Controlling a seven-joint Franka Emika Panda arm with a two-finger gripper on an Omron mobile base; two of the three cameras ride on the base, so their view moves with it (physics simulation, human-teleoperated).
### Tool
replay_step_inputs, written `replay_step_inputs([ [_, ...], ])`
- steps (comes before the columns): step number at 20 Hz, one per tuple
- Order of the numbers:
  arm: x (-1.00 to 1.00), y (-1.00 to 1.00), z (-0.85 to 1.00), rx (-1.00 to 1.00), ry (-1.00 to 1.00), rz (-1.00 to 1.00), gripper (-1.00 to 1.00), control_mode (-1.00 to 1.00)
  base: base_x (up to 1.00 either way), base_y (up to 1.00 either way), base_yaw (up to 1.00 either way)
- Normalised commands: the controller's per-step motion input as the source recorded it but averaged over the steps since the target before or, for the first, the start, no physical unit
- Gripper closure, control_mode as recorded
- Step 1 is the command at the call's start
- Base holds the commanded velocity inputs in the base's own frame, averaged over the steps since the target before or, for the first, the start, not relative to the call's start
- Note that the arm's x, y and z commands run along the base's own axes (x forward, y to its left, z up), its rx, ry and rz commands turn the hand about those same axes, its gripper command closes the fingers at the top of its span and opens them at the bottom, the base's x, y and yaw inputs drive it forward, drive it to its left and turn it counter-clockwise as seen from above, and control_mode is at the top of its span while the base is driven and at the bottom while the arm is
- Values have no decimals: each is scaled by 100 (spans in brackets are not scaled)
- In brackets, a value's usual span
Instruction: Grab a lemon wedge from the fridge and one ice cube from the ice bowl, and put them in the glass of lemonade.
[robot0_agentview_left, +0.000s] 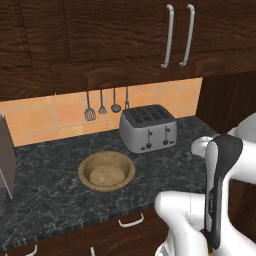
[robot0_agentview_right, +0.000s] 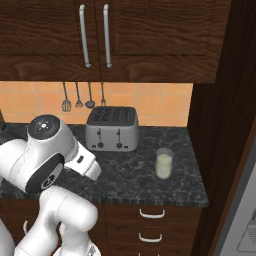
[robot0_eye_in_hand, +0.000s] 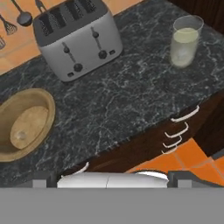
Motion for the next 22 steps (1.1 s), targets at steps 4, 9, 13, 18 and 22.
replay_step_inputs([
  [4, -1, 62, -15, -13, 14, -6, -100, -100, 0, 0, 0],
  [9, -5, 3, -16, -6, 4, -2, -100, -100, 0, 0, 0],
  [13, 0, 0, 0, 0, 0, 0, -100, 100, -73, 0, 0],
  [18, 0, 0, 0, 0, 0, 0, -100, 100, -100, -17, 2],
  [22, 0, 0, 0, 0, 0, 0, -100, 100, -75, -90, 0],
])
